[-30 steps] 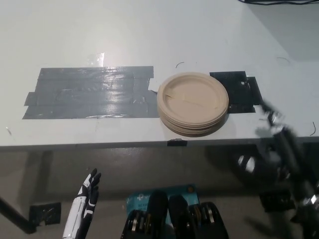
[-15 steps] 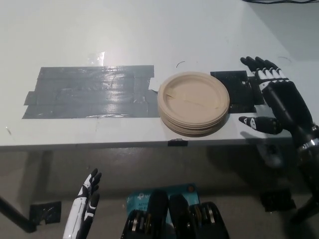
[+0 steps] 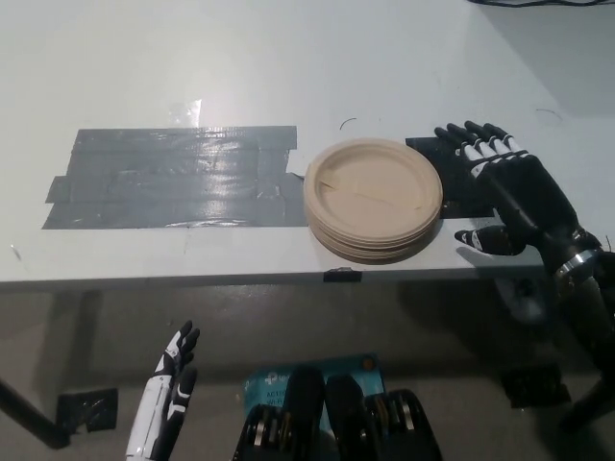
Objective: A stack of plates is kept in the middle of the desk close to the robot and the robot grabs the stack with its right hand, picks it up and hands it to a person.
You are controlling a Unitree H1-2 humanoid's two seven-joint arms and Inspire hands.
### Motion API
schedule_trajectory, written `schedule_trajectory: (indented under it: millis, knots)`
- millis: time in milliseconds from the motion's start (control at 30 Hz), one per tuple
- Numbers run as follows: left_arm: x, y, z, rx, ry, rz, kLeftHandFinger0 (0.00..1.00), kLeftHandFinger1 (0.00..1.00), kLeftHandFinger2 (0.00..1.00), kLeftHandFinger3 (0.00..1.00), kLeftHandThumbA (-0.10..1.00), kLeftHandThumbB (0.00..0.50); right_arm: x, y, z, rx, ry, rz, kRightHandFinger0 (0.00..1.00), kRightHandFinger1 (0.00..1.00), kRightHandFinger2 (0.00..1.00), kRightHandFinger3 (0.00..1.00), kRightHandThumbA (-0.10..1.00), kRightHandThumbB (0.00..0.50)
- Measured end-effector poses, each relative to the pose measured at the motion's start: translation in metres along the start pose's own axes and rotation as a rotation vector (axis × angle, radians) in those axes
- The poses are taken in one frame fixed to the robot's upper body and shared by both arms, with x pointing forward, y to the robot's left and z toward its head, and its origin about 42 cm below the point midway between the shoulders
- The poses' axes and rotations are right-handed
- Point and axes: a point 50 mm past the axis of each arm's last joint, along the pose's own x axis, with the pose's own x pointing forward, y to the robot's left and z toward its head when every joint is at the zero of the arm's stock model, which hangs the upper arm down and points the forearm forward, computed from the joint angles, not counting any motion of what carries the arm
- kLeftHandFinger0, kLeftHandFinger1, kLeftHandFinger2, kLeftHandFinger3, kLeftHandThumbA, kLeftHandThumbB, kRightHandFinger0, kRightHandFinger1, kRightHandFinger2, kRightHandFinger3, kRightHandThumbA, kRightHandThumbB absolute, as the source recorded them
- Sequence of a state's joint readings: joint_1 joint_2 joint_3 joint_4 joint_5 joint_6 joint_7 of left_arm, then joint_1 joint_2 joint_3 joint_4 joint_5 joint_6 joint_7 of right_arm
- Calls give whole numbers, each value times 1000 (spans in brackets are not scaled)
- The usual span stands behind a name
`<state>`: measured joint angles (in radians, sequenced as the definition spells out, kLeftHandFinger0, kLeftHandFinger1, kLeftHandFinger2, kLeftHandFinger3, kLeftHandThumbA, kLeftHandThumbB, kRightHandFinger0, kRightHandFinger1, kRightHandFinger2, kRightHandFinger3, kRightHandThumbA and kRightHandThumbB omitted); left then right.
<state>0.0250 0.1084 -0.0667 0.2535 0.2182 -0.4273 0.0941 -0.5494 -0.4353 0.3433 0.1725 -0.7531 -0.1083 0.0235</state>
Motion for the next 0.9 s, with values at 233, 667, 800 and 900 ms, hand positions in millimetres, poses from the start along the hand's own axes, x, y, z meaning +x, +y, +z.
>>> schedule_trajectory:
  millis: [233,667,800,900]
  knots:
    - [1,-1,0,-2,-2,-2,1000,1000,1000,1000,1000,376,5,-3,3,-45,-21,6,1000,1000,1000,1000,976,492]
    - [4,-5,2,-5,-10,-14,1000,1000,1000,1000,1000,374,8,6,1,-80,-33,47,1000,1000,1000,1000,977,500]
    - [4,-6,2,-6,-11,-17,1000,1000,1000,1000,1000,373,8,10,1,-84,-36,63,1000,1000,1000,1000,988,500]
    - [4,-6,2,-7,-11,-19,1000,1000,1000,1000,1000,371,8,15,3,-89,-42,77,1000,1000,1000,1000,989,500]
